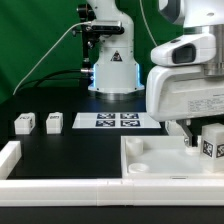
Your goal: Assemble one leg
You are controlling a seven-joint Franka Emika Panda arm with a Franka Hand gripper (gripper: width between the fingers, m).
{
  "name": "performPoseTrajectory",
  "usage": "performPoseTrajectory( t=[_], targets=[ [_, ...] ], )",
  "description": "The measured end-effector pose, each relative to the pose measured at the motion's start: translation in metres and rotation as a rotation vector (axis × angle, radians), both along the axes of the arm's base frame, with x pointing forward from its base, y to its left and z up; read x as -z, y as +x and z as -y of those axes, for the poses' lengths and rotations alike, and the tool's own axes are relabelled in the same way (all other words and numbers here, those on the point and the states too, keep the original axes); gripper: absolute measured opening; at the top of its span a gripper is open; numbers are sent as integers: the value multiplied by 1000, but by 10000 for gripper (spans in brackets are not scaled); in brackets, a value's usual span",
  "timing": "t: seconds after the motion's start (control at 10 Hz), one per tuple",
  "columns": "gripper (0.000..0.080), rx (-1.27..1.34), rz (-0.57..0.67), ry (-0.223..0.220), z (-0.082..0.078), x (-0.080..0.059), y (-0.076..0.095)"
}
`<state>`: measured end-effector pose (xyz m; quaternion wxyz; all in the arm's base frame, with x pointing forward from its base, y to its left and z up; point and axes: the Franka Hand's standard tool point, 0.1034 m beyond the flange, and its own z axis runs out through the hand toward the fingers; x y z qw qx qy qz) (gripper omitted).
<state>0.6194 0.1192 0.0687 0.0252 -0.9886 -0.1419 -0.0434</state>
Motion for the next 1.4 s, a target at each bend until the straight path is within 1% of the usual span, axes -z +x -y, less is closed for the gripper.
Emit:
performPoseTrajectory(
  t=[0.1, 0.2, 0.3, 0.4, 0.5, 0.6, 0.7, 1.0, 1.1, 1.2, 1.4],
  targets=[
    [649, -142, 10, -18, 2, 0, 0],
    [649, -176, 12, -22, 2, 0, 0],
    [649, -158, 11, -21, 2, 0, 0],
    [548, -158, 11, -21, 3, 0, 0],
    [548, -158, 11, -21, 3, 0, 0],
    [363, -157, 11, -21, 3, 0, 0],
    [291, -157, 11, -21, 3, 0, 0],
    [291, -108, 8, -18, 3, 0, 0],
    [291, -57, 5, -13, 2, 0, 0],
    [291, 109, -3, 5, 2, 0, 0],
    [292, 342, -14, 25, 3, 0, 0]
  ],
)
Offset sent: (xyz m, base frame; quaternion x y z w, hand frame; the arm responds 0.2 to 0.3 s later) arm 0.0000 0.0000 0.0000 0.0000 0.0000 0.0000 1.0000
